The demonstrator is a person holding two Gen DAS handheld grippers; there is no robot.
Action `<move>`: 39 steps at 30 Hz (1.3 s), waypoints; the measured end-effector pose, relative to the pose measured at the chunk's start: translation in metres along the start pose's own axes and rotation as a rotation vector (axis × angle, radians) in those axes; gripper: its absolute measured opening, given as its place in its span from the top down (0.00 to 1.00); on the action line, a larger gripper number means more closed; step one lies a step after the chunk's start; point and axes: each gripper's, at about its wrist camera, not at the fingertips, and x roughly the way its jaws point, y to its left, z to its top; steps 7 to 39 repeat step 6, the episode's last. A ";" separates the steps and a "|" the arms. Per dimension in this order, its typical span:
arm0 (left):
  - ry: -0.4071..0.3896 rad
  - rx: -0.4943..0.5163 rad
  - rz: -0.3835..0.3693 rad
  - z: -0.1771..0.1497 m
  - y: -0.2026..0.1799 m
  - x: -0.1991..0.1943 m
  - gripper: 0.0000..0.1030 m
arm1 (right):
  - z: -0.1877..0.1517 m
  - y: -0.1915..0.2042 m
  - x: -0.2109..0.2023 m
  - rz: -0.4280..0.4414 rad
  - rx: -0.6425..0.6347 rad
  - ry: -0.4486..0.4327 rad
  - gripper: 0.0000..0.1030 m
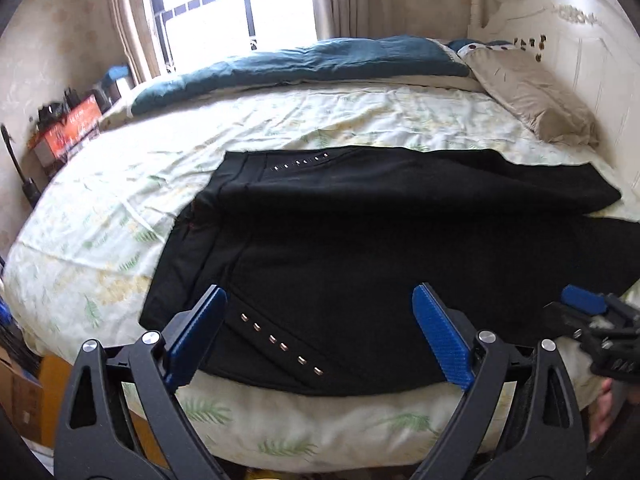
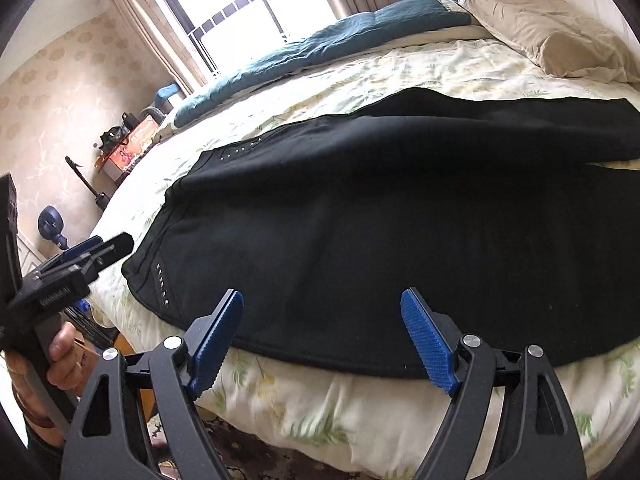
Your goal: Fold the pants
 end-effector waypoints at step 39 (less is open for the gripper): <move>0.026 -0.053 0.018 -0.007 0.006 -0.007 0.09 | -0.003 0.002 -0.011 0.002 0.002 -0.022 0.22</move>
